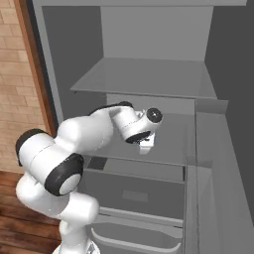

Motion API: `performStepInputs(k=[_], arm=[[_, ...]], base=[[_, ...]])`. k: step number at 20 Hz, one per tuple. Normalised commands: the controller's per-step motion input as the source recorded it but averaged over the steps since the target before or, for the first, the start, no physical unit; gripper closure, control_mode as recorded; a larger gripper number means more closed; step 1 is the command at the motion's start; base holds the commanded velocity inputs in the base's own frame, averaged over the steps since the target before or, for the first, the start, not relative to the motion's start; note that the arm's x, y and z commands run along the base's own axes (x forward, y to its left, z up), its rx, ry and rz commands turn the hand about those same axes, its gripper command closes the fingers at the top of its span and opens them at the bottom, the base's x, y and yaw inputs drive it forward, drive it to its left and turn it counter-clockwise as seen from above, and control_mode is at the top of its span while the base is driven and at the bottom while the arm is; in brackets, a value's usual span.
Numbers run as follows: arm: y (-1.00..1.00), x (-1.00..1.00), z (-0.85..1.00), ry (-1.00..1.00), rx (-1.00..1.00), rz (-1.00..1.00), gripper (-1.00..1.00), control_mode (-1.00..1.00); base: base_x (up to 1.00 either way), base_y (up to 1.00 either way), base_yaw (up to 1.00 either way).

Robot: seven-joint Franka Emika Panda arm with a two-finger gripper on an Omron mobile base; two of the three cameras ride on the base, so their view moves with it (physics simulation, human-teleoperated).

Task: Move the cup from next to the sink to the open cabinet. Then, move the bowl with the carrot to the fridge to clear the area for faucet cleaning.

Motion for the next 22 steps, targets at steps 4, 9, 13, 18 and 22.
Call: performStepInputs(k=[4, 9, 13, 18, 22], arm=[[-0.08, -1.0, 0.62, -0.29, 0.0, -0.16, -1.0, -1.0], [0.0, -1.0, 0.97, -0.31, -0.02, -0.11, -1.0, -1.0], [0.12, -1.0, 1.0, -0.18, -0.15, -0.02, -1.0, -1.0], [0.45, -0.82, 0.84, 0.08, -0.25, 0.04, -1.0, -1.0], [0.66, -0.74, 0.58, 0.23, -0.36, 0.19, -1.0, -1.0]], base=[[0.0, 0.0, 0.0], [0.0, 0.0, 0.0], [0.0, 0.0, 0.0], [0.0, 0.0, 0.0], [0.0, 0.0, 0.0]])
